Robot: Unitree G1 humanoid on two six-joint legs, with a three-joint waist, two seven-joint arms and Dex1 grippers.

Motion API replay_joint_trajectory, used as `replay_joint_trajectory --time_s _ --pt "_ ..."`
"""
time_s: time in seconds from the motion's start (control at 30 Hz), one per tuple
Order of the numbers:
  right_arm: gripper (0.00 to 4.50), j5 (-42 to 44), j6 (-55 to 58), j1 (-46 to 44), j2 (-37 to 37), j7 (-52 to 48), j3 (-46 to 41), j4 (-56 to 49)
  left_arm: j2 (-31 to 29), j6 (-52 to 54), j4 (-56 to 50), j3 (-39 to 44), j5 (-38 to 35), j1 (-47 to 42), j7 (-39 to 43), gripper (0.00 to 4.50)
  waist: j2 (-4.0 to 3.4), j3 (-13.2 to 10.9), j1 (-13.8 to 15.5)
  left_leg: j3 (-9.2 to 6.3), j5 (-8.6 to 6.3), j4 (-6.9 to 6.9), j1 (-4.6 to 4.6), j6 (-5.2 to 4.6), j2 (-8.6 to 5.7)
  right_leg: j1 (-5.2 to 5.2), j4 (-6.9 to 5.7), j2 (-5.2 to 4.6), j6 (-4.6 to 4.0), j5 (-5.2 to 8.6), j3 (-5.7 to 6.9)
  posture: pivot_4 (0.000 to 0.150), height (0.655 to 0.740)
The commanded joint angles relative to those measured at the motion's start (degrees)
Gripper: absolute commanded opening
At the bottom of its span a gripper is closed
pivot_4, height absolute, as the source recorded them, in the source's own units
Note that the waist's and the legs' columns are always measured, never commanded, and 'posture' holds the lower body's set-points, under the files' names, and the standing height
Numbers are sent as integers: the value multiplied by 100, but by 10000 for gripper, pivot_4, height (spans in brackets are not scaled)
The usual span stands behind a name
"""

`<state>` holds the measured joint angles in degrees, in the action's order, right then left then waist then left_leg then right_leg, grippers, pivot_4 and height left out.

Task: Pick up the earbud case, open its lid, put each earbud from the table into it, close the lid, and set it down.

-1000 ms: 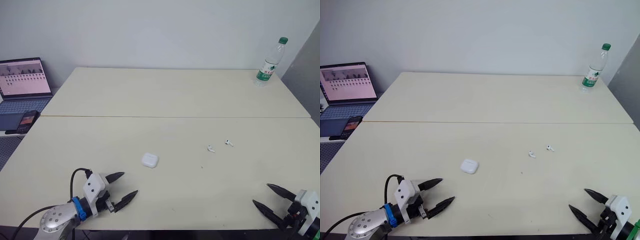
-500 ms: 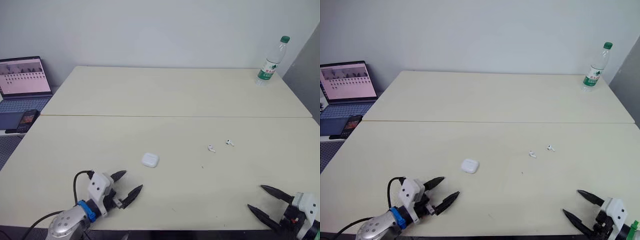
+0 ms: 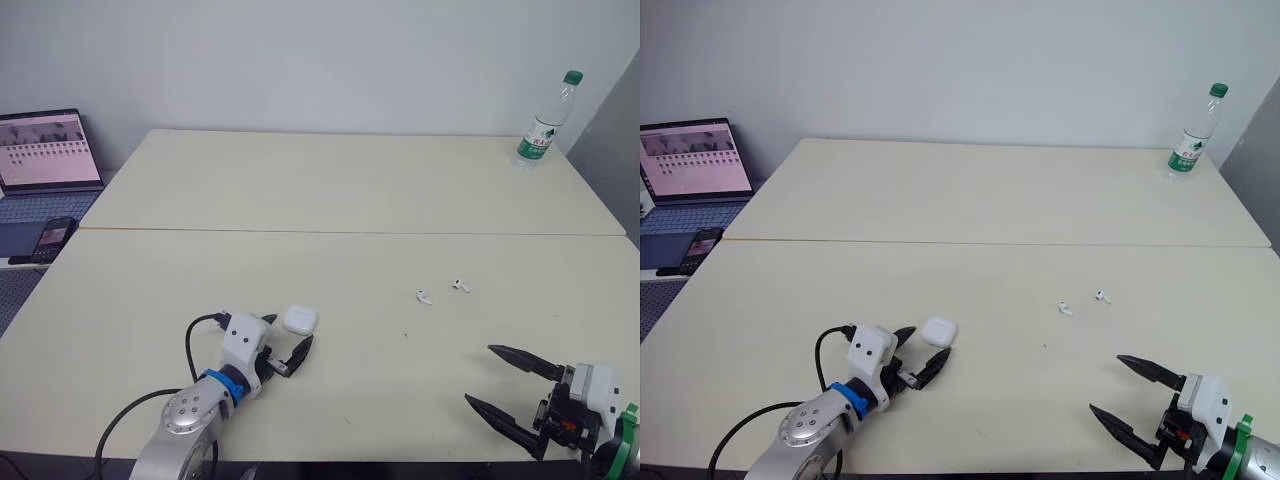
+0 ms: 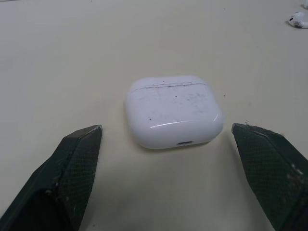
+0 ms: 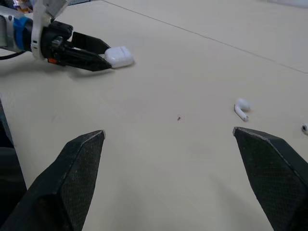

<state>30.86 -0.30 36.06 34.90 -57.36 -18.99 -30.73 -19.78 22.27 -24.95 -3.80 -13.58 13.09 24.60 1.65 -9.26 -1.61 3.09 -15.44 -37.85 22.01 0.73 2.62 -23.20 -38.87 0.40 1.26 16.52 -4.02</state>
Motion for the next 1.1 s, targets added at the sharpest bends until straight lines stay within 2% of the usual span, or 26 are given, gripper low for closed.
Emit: replay_joint_trajectory --time_s 0.03,0.77,0.87,1.0,1.1 --pt "44752 288 177 107 74 68 -190 -452 115 130 -274 -154 -35 48 -85 45000 1 0 0 1 0 -1 0 0 0 0 0 0 -1 0 -1 1500 7362" --pt "44752 319 321 297 120 -24 -439 -532 641 323 -124 -397 246 -19 -770 45000 6 0 0 2 1 -5 -3 -1 -3 3 1 0 -9 5 -4 1500 7362" --pt "45000 305 330 290 114 -14 -422 -546 649 336 -113 -388 290 -6 -842 39269 7 0 0 2 1 -5 -3 -1 -3 3 1 1 -8 5 -3 1500 7362" --pt "45000 270 321 294 74 16 -353 -569 596 360 -131 -373 398 0 -899 27578 5 1 0 2 0 -4 -2 -1 -3 3 1 1 -6 3 -3 1500 7362" --pt "45000 243 319 285 48 47 -300 -584 552 332 -130 -359 451 -15 -898 27551 5 1 0 1 0 -4 -2 -1 -3 3 1 1 -3 2 -3 1500 7362"
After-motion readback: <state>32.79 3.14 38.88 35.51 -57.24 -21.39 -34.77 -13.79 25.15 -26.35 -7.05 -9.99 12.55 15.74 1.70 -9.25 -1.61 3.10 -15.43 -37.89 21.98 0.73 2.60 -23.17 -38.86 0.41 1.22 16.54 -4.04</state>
